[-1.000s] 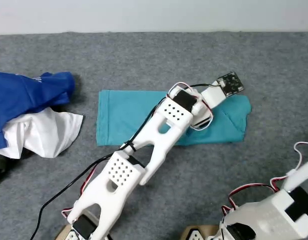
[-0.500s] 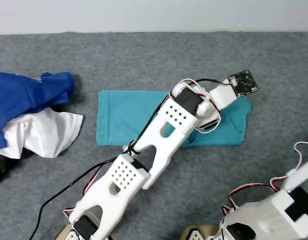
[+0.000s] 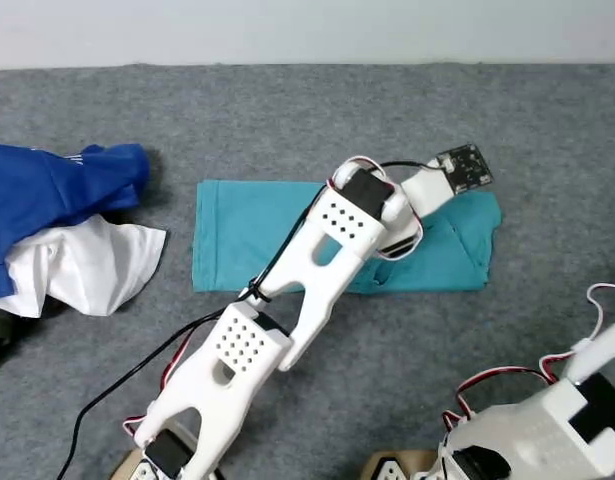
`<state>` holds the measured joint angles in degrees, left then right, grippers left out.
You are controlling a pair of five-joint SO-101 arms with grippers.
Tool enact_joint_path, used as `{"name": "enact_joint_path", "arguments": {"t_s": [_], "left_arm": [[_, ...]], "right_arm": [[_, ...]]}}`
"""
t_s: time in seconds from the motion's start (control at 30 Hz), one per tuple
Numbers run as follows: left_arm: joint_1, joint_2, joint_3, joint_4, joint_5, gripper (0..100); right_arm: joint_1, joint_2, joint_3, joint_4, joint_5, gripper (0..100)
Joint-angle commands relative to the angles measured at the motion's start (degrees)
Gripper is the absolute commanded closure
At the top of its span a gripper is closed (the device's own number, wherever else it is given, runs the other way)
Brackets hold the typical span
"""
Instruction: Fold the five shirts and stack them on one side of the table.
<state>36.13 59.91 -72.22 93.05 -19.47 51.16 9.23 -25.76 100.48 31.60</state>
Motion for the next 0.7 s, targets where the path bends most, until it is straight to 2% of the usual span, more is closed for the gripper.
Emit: {"name": "enact_joint_path", "arguments": {"t_s": [0.0,0.33,0.53,0.67], "left_arm": [[-1.1,-0.8,-0.5,-2.7,-0.7,87],[-0.6,3.4,-0.5,-7.1,-0.4,87],[5.1,4.1,-1.3,-2.5,-0.4,87],[8.5,4.2,-8.3,2.9,-0.4,91]], "right_arm": [[0.7,-3.8,-3.1,2.3,0.4,98.7],[0.7,-3.8,-3.1,2.3,0.4,98.7],[0.7,-3.6,-3.1,2.3,0.4,98.7],[0.7,-3.6,-3.1,2.3,0.4,98.7]]}}
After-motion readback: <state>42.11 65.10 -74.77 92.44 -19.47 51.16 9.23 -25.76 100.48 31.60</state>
